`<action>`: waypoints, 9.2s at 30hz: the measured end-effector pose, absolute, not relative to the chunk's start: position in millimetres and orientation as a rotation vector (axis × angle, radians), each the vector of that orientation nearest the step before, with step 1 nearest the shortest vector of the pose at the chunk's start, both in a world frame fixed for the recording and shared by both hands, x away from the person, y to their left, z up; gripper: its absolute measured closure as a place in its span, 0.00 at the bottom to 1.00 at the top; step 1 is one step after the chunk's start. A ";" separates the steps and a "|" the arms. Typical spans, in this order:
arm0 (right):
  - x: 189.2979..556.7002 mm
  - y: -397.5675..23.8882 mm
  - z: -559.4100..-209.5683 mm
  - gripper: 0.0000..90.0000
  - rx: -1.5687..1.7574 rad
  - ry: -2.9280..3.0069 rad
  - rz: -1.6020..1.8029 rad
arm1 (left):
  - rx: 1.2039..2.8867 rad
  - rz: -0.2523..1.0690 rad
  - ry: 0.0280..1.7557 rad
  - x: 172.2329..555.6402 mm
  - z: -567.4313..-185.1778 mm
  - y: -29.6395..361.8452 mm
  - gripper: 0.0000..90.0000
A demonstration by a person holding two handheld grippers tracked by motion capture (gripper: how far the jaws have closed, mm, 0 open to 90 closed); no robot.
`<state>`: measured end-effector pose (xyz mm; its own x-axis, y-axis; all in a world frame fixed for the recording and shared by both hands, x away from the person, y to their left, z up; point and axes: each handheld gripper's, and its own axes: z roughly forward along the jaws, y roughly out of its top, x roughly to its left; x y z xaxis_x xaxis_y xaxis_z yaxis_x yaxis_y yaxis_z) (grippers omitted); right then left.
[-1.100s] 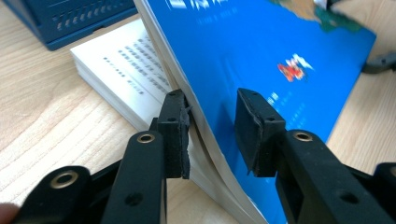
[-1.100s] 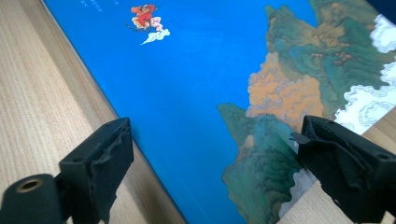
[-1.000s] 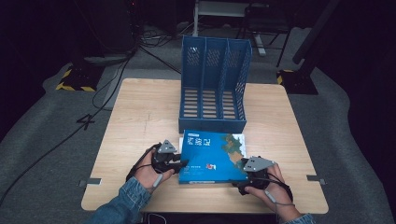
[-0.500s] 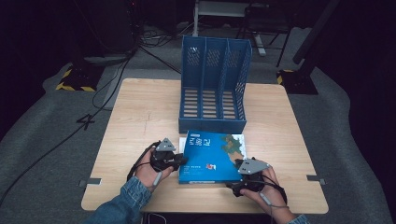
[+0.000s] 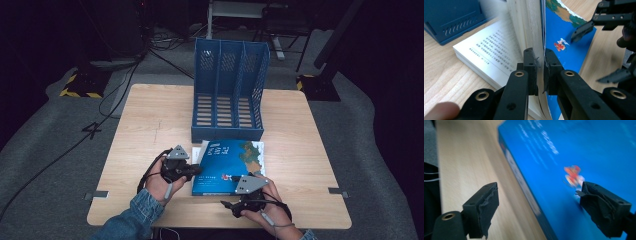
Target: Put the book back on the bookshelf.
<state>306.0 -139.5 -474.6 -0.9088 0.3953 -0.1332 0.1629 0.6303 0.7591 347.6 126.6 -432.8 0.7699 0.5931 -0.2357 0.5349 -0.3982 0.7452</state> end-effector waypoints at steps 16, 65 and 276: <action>298.0 -95.7 -478.1 0.13 0.292 2.361 1.075 | 2.129 0.024 0.897 358.9 -402.8 112.7 0.92; 326.2 -78.9 -516.8 0.00 0.387 2.035 0.845 | 2.154 -0.054 0.983 379.9 -402.5 102.6 0.92; 537.1 -199.1 -248.3 0.69 1.338 1.762 1.464 | 2.072 0.484 1.282 419.1 -504.3 204.7 0.16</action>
<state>537.1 -199.1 -248.3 -0.4038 0.8898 0.2123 0.3720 -0.0523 0.9268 419.1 204.7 -504.3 0.4548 0.8903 -0.0240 0.6521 -0.3145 0.6898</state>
